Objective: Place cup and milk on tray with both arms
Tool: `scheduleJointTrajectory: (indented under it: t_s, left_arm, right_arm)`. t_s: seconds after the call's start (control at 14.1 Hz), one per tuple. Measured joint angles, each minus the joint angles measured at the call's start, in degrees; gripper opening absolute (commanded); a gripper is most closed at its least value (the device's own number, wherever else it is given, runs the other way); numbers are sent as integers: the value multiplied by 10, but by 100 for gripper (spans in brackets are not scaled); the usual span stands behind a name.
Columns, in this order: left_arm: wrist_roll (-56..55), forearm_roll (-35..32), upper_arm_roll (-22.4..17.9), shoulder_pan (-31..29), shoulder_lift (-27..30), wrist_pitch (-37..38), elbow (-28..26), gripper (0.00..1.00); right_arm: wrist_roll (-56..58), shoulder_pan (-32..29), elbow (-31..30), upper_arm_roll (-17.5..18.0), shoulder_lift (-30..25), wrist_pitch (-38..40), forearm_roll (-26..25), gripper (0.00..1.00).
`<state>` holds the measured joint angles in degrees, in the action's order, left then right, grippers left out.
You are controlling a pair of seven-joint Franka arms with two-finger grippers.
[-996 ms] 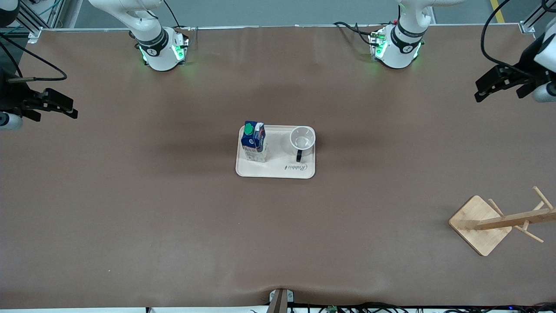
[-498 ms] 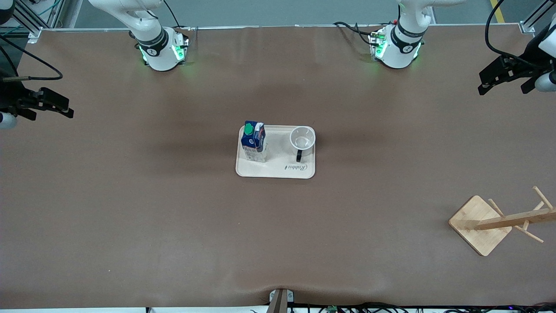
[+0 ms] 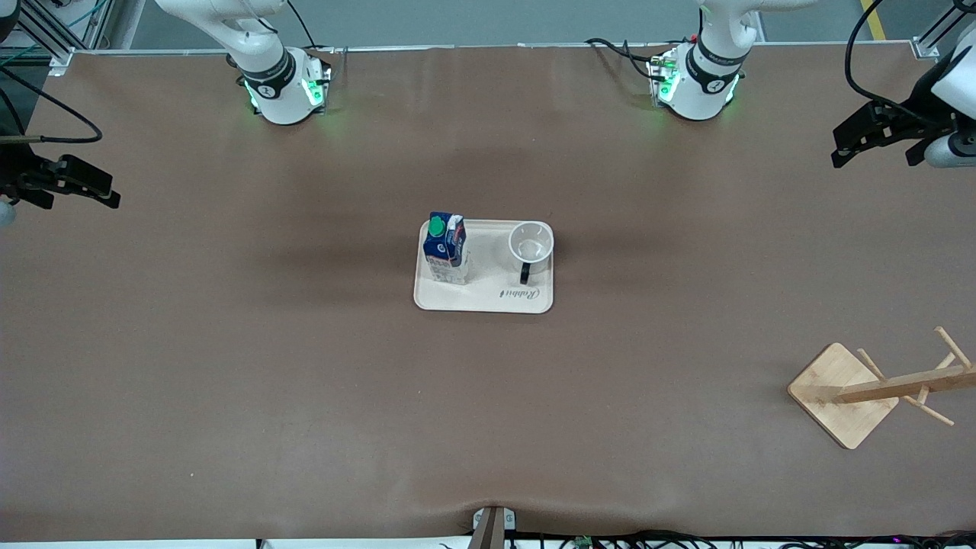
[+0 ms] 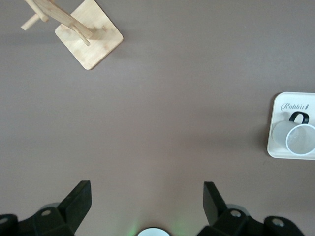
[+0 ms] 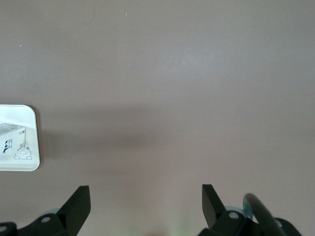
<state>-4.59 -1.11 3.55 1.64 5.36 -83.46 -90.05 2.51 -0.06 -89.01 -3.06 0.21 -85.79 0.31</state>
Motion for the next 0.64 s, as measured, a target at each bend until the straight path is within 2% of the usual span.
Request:
scheduleJointTrajectory:
  t_s: [0.64]
  left_arm:
    - [-1, -5, 4, -1, -1, 28, 1, 100]
  right_arm:
    - [0, 0, 6, 1, 0, 13, -3, 100]
